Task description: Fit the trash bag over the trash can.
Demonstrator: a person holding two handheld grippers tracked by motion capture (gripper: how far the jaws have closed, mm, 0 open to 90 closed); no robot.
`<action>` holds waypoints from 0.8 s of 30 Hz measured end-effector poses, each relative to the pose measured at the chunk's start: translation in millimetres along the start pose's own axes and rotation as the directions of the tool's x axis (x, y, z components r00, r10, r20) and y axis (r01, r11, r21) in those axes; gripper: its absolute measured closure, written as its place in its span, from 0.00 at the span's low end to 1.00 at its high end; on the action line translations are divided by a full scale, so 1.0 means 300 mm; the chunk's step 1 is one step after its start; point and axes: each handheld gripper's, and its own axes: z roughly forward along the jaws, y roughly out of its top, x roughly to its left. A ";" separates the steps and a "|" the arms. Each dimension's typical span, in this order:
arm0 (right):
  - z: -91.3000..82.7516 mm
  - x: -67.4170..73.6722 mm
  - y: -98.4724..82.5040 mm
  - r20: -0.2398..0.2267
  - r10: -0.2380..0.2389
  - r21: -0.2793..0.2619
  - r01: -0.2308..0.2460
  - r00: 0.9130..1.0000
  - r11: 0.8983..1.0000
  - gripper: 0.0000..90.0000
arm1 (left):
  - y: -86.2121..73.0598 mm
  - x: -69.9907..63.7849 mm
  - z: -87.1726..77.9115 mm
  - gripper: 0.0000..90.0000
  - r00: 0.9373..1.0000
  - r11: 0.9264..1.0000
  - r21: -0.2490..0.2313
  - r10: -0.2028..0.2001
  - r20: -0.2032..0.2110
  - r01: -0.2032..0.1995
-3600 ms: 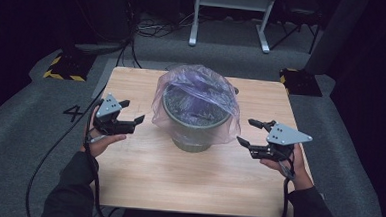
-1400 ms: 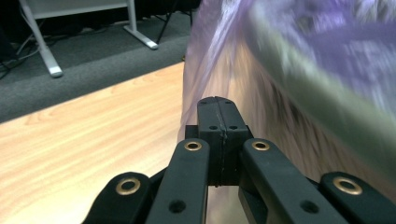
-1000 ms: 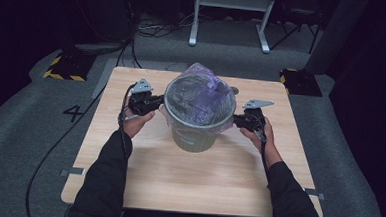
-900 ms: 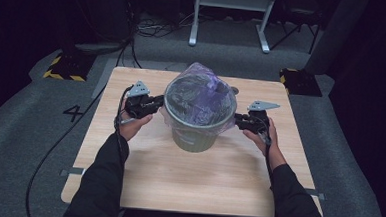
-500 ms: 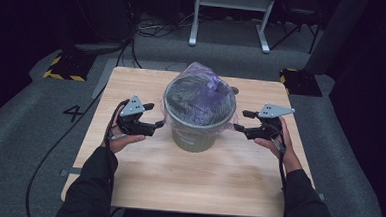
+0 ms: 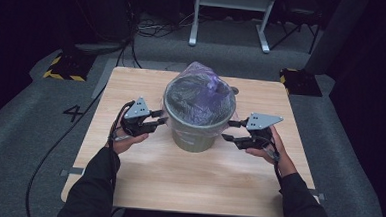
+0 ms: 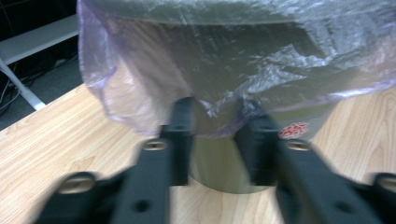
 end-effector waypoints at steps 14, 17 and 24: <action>0.019 0.010 -0.076 -0.006 -0.042 0.096 0.043 0.999 0.994 1.00 | -0.071 -0.055 0.058 1.00 0.997 0.985 0.154 0.076 0.005 -0.076; 0.035 0.008 -0.098 -0.006 -0.046 0.165 0.046 0.999 0.985 1.00 | -0.090 -0.059 0.068 1.00 0.997 0.982 0.173 0.074 -0.003 -0.073; 0.079 -0.011 -0.134 -0.004 -0.009 0.257 0.009 1.000 0.966 1.00 | -0.127 -0.051 0.109 1.00 0.999 0.971 0.233 0.054 -0.002 -0.052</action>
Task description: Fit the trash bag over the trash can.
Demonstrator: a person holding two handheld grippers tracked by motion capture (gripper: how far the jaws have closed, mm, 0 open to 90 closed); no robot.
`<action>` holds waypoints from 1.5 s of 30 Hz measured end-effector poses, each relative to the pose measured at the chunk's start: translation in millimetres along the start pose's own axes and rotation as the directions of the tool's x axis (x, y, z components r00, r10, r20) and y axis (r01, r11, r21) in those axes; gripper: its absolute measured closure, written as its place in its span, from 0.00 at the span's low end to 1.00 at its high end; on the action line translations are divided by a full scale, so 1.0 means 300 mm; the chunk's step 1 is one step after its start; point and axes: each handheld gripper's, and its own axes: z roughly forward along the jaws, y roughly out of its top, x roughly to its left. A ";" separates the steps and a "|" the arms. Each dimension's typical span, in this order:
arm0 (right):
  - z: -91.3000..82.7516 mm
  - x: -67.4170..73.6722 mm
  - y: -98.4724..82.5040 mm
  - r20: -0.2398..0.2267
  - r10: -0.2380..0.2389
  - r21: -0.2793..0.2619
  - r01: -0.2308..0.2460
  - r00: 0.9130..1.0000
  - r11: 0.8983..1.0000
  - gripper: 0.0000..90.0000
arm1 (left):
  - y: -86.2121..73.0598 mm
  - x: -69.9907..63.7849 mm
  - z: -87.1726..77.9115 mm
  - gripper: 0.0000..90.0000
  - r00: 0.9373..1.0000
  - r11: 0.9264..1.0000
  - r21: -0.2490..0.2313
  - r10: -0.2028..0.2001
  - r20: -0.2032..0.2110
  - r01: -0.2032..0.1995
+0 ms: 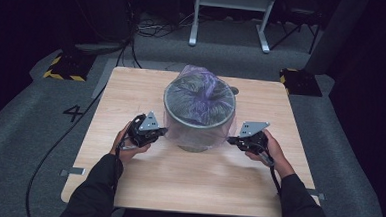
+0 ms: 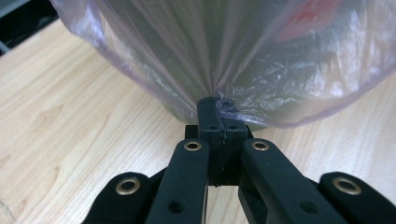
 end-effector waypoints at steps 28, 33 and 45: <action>-0.078 -0.056 -0.097 -0.034 0.185 -0.042 -0.186 0.982 0.982 0.36 | -0.116 -0.023 -0.082 0.19 0.988 0.988 -0.004 -0.155 -0.010 0.155; -0.177 -0.059 -0.100 -0.038 0.216 -0.144 -0.220 0.976 0.965 0.23 | -0.154 -0.052 -0.128 0.17 0.980 0.980 -0.023 -0.197 -0.035 0.196; -0.327 -0.061 0.052 0.072 0.188 -0.283 -0.161 0.979 0.945 0.22 | -0.215 -0.148 -0.129 0.17 0.983 0.981 0.057 -0.183 0.001 0.183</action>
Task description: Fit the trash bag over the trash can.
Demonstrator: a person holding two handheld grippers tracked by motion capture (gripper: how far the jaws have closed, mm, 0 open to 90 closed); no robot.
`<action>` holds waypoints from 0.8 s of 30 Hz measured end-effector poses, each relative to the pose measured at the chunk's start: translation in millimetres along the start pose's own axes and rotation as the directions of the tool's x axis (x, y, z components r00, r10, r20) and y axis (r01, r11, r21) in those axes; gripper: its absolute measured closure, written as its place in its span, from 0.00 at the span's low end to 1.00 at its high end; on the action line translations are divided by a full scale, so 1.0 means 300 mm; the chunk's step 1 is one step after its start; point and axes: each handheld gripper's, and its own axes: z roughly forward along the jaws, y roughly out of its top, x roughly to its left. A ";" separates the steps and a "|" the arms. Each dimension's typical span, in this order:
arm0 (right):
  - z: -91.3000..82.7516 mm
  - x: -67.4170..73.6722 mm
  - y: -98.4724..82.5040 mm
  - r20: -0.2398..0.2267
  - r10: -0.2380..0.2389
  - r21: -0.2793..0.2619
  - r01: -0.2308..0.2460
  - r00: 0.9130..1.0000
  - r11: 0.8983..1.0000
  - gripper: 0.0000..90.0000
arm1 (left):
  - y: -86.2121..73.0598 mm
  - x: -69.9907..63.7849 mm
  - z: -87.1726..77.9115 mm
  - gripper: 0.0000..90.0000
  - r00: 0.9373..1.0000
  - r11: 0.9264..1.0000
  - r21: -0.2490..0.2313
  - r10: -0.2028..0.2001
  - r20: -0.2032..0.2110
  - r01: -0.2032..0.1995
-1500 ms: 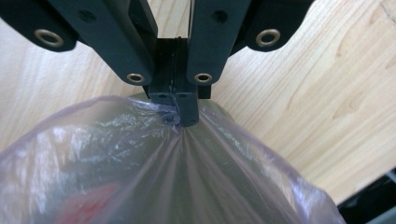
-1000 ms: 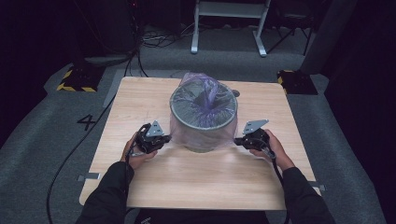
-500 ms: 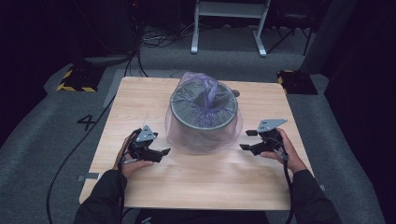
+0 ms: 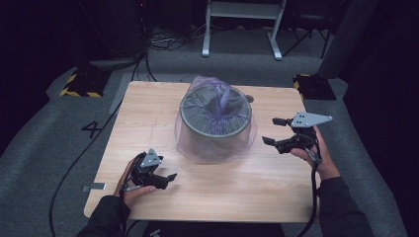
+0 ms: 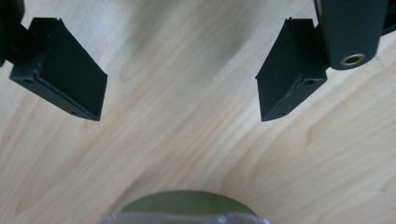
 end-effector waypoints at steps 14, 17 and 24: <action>0.103 0.031 0.219 0.000 -0.073 -0.021 0.073 0.997 0.997 0.25 | -0.050 0.009 0.013 0.17 0.999 0.998 0.046 -0.036 -0.021 0.037; 0.138 0.053 0.262 -0.007 -0.115 -0.004 0.115 0.993 0.993 0.24 | -0.050 0.006 0.021 0.17 0.999 0.998 0.063 -0.027 -0.028 0.029; 0.206 0.072 0.318 -0.038 -0.108 0.008 0.109 0.993 0.994 0.24 | -0.044 0.002 0.028 0.16 0.999 0.997 0.068 -0.021 -0.027 0.023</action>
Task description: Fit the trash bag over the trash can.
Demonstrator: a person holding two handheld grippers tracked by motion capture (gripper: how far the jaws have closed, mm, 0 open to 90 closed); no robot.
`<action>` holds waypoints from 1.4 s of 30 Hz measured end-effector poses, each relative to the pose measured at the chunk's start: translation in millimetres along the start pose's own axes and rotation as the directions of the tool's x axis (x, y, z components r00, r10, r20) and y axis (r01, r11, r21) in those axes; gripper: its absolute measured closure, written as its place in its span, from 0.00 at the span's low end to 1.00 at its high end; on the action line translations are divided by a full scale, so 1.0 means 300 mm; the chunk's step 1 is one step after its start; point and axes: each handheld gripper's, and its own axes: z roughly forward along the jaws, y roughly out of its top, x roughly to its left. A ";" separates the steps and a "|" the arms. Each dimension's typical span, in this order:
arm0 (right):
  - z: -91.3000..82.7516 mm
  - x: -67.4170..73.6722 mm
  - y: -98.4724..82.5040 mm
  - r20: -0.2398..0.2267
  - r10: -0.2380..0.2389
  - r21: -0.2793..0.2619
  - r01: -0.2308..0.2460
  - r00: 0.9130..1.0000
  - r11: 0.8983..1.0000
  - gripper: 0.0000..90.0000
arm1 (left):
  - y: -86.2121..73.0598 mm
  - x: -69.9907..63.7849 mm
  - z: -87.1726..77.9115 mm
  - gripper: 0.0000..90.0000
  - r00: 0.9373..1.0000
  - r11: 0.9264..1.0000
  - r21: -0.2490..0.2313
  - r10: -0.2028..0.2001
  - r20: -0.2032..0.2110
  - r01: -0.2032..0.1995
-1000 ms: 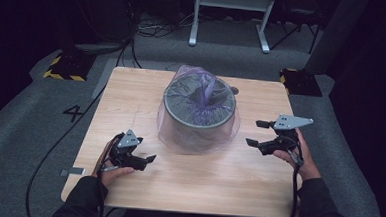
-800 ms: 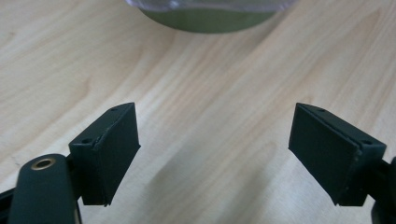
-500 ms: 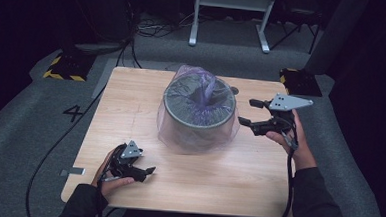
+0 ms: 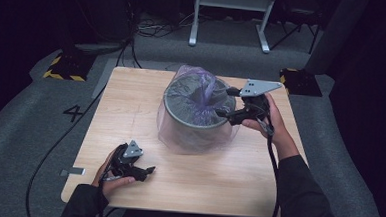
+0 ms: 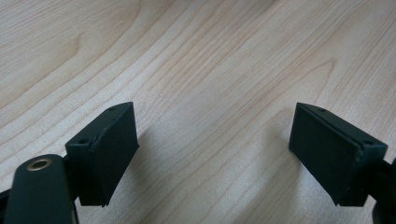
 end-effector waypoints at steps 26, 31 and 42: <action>0.212 -0.043 0.050 -0.012 0.044 0.148 -0.042 0.999 0.988 0.28 | 0.002 0.002 0.002 0.16 1.000 1.000 0.003 0.005 -0.001 -0.005; 0.238 -0.040 0.061 -0.034 0.029 0.199 -0.022 0.999 0.980 0.28 | 0.002 0.002 0.002 0.16 1.000 1.000 0.003 0.005 0.000 -0.005; 0.291 -0.046 0.060 -0.070 0.013 0.354 0.012 0.997 0.935 0.25 | 0.002 0.001 0.002 0.16 1.000 1.000 0.003 0.003 -0.001 -0.003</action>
